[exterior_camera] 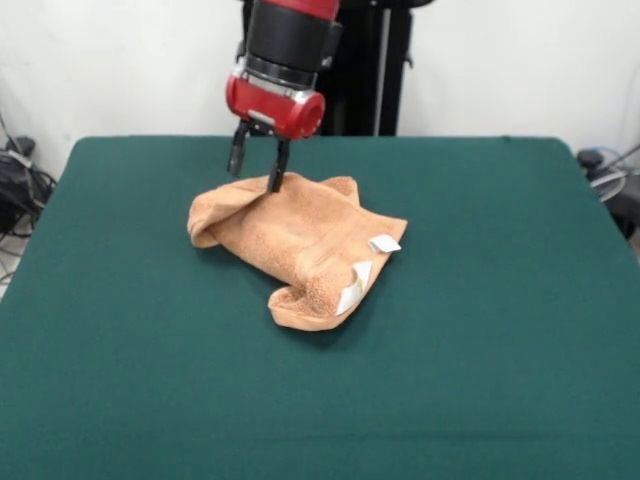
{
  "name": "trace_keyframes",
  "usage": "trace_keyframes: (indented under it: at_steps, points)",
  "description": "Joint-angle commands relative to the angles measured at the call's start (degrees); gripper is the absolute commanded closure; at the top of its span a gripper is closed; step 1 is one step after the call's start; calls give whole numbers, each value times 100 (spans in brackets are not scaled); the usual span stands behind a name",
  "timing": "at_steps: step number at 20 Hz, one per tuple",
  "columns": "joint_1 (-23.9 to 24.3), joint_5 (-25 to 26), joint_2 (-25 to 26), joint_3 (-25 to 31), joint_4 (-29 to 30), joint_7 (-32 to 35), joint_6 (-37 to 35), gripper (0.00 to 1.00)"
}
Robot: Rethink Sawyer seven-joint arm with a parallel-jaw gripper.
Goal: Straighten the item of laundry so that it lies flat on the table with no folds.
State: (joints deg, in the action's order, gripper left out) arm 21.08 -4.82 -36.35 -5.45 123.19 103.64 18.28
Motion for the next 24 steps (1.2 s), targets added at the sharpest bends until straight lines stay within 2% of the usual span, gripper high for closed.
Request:
trace_keyframes:
  at_steps: [1,17,24]
  points:
    - [37,-272,440,623,-117,1569,34,0]
    - [321,-141,616,676,-281,1411,85,0]
    - [532,37,440,630,-237,1184,-66,0]
